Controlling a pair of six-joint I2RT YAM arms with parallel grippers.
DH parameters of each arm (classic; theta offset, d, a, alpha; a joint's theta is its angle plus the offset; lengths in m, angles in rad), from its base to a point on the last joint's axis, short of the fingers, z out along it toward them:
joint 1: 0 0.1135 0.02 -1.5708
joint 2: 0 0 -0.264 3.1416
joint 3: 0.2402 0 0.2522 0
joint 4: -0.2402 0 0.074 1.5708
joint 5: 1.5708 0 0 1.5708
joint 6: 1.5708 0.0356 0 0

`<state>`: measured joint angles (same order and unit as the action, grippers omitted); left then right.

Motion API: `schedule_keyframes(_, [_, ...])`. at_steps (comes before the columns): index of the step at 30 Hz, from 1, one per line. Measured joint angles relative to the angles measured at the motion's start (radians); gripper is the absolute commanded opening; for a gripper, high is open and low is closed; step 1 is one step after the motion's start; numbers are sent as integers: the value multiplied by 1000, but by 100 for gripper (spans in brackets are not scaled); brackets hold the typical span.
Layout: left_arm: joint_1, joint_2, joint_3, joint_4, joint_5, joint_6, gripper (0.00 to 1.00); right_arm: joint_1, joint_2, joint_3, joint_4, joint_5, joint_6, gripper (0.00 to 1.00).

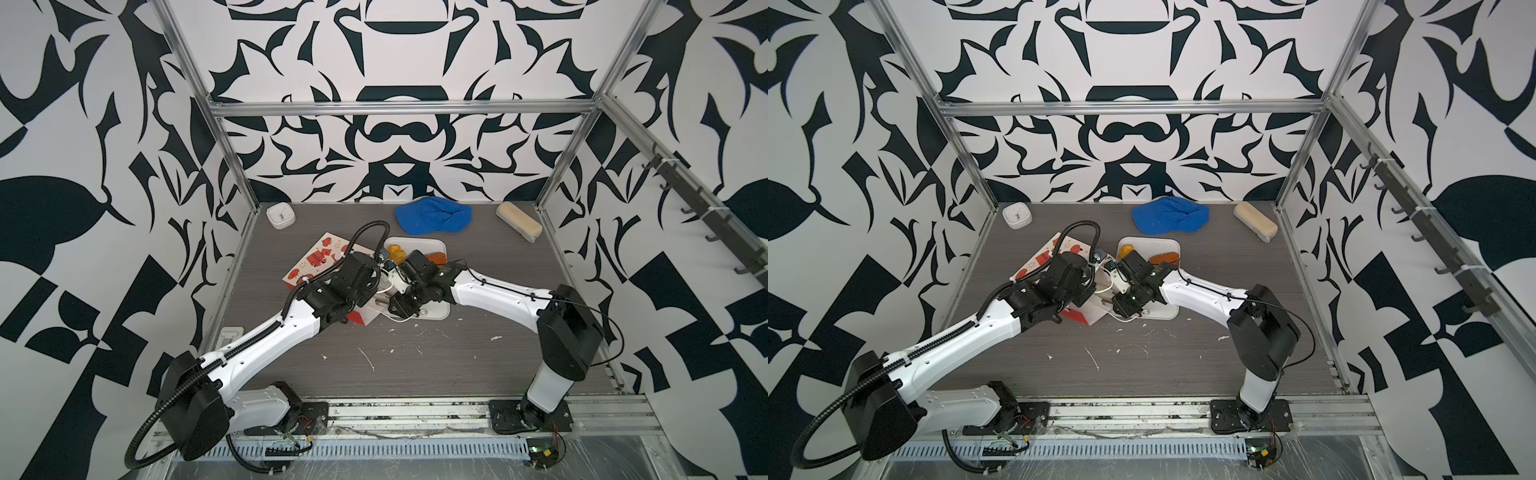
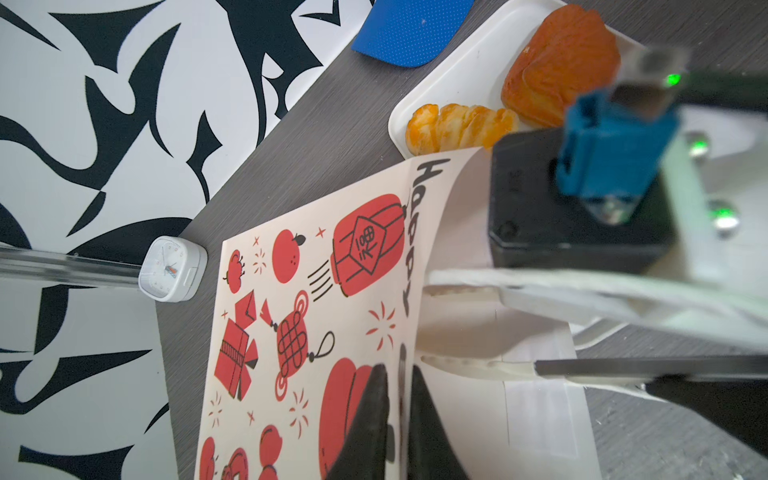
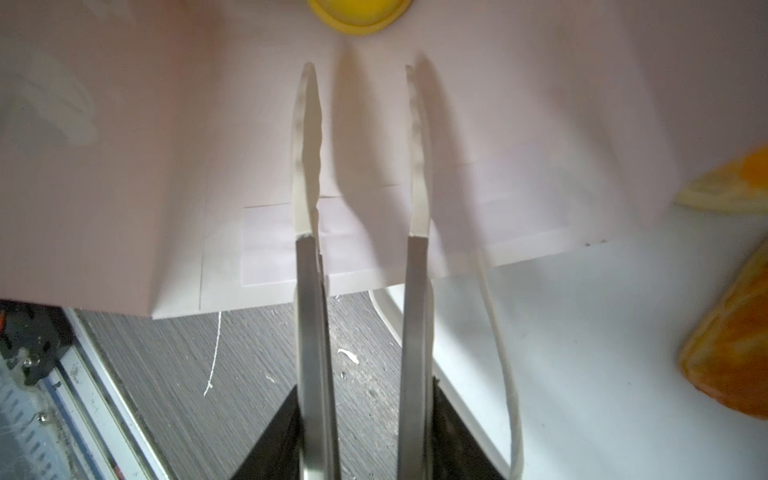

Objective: Take the fake bread out of the paper bag

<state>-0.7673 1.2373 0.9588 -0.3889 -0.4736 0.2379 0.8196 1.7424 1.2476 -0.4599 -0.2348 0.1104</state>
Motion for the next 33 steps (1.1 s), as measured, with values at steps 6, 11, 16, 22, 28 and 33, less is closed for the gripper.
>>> schedule_keyframes(6, [0,0,-2,3,0,-5,13,0,32,1,33,3,4,47])
schedule_keyframes(11, [0,0,-3,3,3,-11,13,0,31,0,85,8,14,47])
schedule_keyframes(16, [0,0,-4,3,8,-14,13,0,31,0,132,18,19,48])
schedule_keyframes(22, [0,0,-4,3,10,-16,13,0,31,0,161,19,22,47])
schedule_keyframes(28, [0,0,-4,3,14,-23,13,0,32,0,188,10,22,48])
schedule_keyframes(33, [0,0,-4,3,19,-25,13,-3,58,0,204,-2,23,48])
